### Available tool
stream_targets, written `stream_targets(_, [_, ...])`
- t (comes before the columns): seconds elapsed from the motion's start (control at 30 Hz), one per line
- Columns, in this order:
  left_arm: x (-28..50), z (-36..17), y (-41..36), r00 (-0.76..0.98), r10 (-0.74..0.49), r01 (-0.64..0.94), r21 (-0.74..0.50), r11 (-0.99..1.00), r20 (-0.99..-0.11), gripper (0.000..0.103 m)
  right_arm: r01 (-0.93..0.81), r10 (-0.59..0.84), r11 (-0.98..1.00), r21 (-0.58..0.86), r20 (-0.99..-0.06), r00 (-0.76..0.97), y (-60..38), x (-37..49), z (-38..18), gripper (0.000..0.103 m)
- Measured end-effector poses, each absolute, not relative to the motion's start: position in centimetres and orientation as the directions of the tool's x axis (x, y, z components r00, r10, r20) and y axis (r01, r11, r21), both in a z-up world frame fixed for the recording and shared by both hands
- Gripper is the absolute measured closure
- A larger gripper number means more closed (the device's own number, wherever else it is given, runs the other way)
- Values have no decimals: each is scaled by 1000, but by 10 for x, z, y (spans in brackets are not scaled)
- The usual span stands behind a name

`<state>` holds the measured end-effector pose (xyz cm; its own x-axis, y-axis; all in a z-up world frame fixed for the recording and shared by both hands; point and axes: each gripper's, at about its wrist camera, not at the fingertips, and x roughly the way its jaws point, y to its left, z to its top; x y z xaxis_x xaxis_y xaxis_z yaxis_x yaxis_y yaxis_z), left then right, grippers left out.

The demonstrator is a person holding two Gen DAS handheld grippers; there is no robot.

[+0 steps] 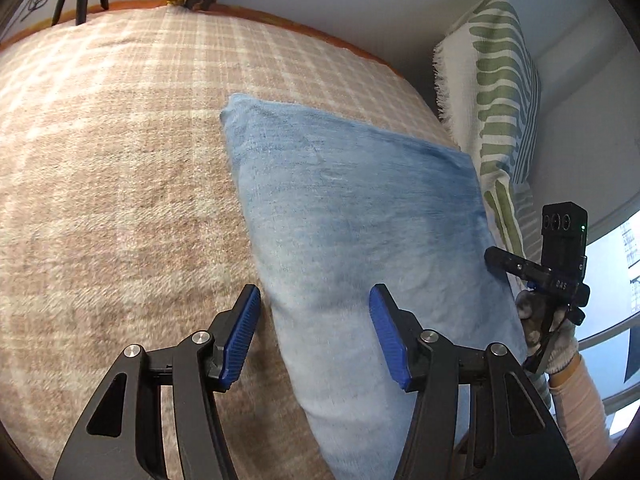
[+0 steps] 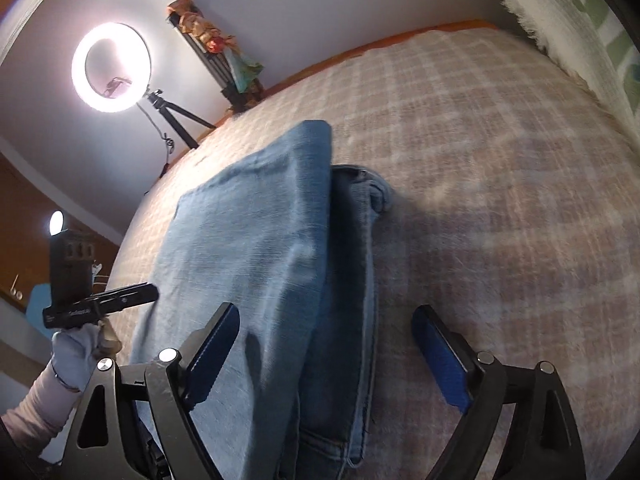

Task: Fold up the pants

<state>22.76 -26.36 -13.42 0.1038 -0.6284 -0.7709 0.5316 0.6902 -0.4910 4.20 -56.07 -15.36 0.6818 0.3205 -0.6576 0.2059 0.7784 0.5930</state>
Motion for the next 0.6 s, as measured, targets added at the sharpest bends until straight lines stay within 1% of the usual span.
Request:
stream_targets(0.07, [229, -135, -264, 108, -637, 536, -495, 684, -763, 47, 196, 323, 781, 593, -651, 687, -558, 45, -153, 12])
stream_targets(0.1, [229, -135, -265, 110, -638, 538, -494, 683, -762, 47, 181, 332, 783, 595, -646, 687, -555, 46, -153, 16])
stream_targets(0.17, [230, -135, -267, 112, -642, 542, -495, 679, -759, 47, 161, 346, 790, 592, -646, 680, -549, 51, -153, 21])
stream_targets(0.2, [230, -135, -268, 113, -644, 545, -494, 677, -757, 47, 150, 347, 797, 585, -648, 678, -546, 54, -152, 30])
stream_targets(0.23, [231, -136, -269, 115, -646, 548, -494, 675, -755, 47, 135, 371, 792, 595, -645, 668, -541, 59, -154, 34])
stream_targets(0.3, [234, -136, -270, 112, -655, 547, -504, 669, -747, 48, 131, 372, 791, 598, -640, 673, -537, 64, -153, 44])
stream_targets(0.33, [236, -137, -271, 114, -658, 543, -508, 668, -744, 55, 143, 366, 786, 601, -639, 677, -536, 66, -153, 50])
stream_targets(0.37, [238, -137, -272, 117, -659, 538, -511, 671, -743, 60, 149, 362, 783, 604, -637, 681, -536, 66, -153, 54])
stream_targets(0.43, [238, -136, -273, 123, -662, 529, -516, 674, -740, 72, 164, 353, 775, 611, -633, 689, -534, 67, -151, 66])
stream_targets(0.47, [236, -134, -274, 135, -660, 539, -504, 675, -739, 75, 173, 336, 782, 599, -639, 692, -532, 66, -147, 70])
stream_targets(0.5, [233, -130, -275, 150, -655, 556, -485, 676, -741, 80, 178, 324, 788, 590, -643, 694, -530, 65, -144, 76])
stream_targets(0.53, [231, -126, -276, 166, -651, 573, -464, 675, -741, 83, 181, 310, 796, 577, -646, 697, -529, 63, -139, 80])
stream_targets(0.6, [229, -120, -275, 178, -656, 585, -458, 670, -733, 86, 186, 276, 822, 538, -662, 696, -522, 60, -127, 82])
